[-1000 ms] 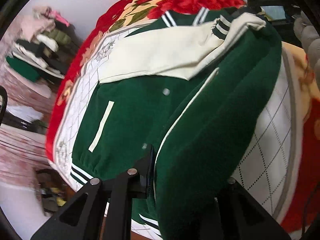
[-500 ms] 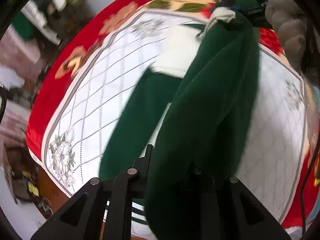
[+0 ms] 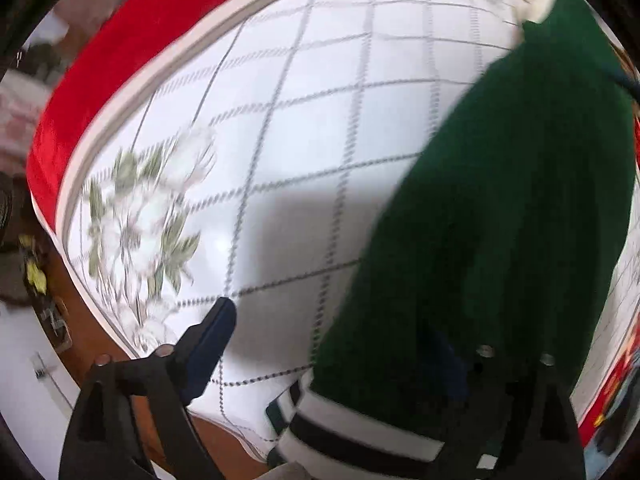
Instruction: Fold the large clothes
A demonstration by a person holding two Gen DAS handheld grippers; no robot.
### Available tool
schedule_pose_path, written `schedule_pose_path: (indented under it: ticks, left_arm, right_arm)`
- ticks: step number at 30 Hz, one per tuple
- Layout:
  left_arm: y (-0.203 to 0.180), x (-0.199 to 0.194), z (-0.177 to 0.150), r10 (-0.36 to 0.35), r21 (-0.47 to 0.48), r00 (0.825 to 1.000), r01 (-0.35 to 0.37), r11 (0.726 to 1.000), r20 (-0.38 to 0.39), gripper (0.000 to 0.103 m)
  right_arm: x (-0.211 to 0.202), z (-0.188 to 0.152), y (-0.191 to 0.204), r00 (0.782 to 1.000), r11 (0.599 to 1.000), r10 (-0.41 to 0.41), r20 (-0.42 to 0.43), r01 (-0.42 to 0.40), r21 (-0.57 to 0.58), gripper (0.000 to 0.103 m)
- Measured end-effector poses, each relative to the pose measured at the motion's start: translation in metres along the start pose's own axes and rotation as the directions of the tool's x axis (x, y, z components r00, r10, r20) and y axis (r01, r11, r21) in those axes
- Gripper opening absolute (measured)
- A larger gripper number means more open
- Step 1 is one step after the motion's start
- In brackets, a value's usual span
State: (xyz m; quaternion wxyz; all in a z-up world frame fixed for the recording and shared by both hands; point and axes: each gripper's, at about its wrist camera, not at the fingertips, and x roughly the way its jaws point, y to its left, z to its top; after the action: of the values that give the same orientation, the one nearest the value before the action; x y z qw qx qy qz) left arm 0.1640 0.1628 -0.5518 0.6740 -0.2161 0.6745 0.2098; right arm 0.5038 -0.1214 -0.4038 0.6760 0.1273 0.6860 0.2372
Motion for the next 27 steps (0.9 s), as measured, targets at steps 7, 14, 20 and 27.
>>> schedule_pose_path:
  ticks: [7, 14, 20, 27]
  left_arm:
    - [-0.035, -0.030, -0.001, 0.040, 0.039, 0.994, -0.045, 0.998, 0.105, 0.097]
    - [-0.079, -0.047, 0.009, 0.075, 0.087, 0.980, -0.092, 0.992, 0.186, 0.099]
    - [-0.094, -0.069, 0.011, 0.117, 0.156, 0.960, -0.160, 0.975, 0.253, 0.099]
    - [-0.099, -0.074, -0.010, 0.124, 0.258, 0.963, -0.187, 0.948, 0.241, 0.099]
  right_arm:
    - [-0.101, -0.070, -0.158, 0.948, 0.943, -0.264, 0.179, 0.214, 0.256, 0.093]
    - [-0.053, -0.085, -0.264, 0.969, 0.886, 0.139, 0.202, -0.213, 0.412, 0.092]
    - [-0.076, -0.119, -0.276, 0.936, 0.849, 0.178, 0.303, -0.302, 0.434, 0.028]
    - [-0.151, -0.279, -0.279, 0.959, 0.795, 0.064, 0.277, -0.217, 0.566, 0.026]
